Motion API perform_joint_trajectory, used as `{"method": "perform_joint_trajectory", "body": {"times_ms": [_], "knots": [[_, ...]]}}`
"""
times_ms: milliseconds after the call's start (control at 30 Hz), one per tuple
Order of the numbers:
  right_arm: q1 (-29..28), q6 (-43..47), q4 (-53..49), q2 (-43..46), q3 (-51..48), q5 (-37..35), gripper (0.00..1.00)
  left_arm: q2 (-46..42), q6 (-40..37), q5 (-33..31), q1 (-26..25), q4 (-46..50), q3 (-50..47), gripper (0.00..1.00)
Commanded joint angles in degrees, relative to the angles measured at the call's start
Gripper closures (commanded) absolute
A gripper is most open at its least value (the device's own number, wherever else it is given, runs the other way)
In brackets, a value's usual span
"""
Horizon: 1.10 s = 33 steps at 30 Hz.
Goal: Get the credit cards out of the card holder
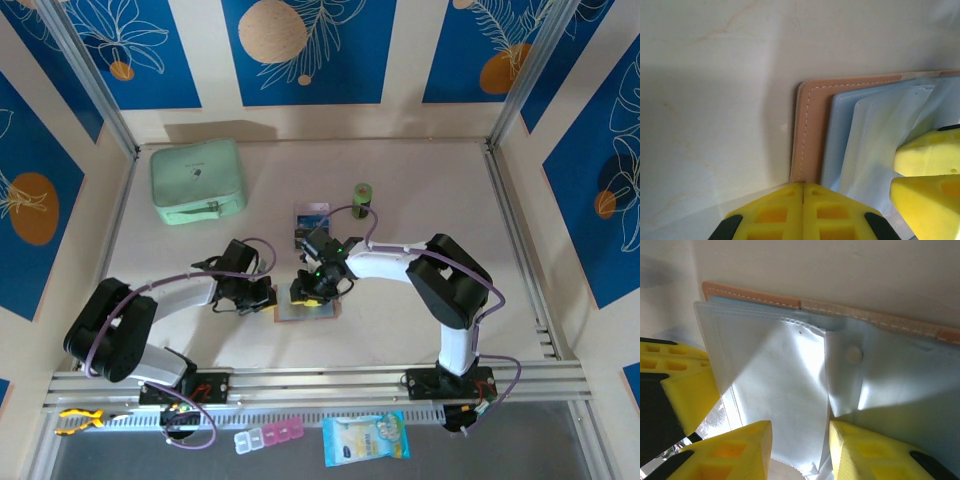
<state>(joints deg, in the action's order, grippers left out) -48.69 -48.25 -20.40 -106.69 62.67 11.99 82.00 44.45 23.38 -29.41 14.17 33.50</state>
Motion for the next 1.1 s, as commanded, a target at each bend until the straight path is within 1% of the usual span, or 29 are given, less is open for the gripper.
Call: {"method": "perform_joint_trajectory", "body": {"times_ms": [0, 367, 533, 667, 800, 967, 1067], "knots": [[0.2, 0.6, -3.1, 0.9, -0.3, -0.9, 0.63, 0.1, -1.6, -1.9, -0.4, 2.9, 0.9, 0.97], [0.0, 0.5, -2.6, 3.4, 0.5, -0.8, 0.64, -2.9, -1.4, -1.7, -0.4, 4.4, 1.7, 0.97], [-0.3, 0.1, 0.8, 4.3, 0.6, 1.2, 0.64, -3.3, -0.9, -0.4, -0.4, 3.3, 1.3, 0.97], [-0.4, -0.6, 3.2, 2.5, 1.3, 3.8, 0.64, -2.0, -0.3, 1.9, -0.4, 0.9, 0.7, 0.97], [-0.4, -0.9, 4.4, -0.1, 2.6, 5.9, 0.64, -0.9, -0.5, 2.3, -0.4, 0.3, 0.0, 0.97], [-0.6, -1.1, 5.5, -2.9, 3.5, 7.5, 0.64, 0.3, -1.4, 0.7, -0.4, 2.3, -0.1, 0.97], [-0.6, -1.0, 4.6, -4.2, 3.6, 7.2, 0.64, 0.8, -1.7, -0.3, -0.3, 4.0, 0.0, 0.97]]}}
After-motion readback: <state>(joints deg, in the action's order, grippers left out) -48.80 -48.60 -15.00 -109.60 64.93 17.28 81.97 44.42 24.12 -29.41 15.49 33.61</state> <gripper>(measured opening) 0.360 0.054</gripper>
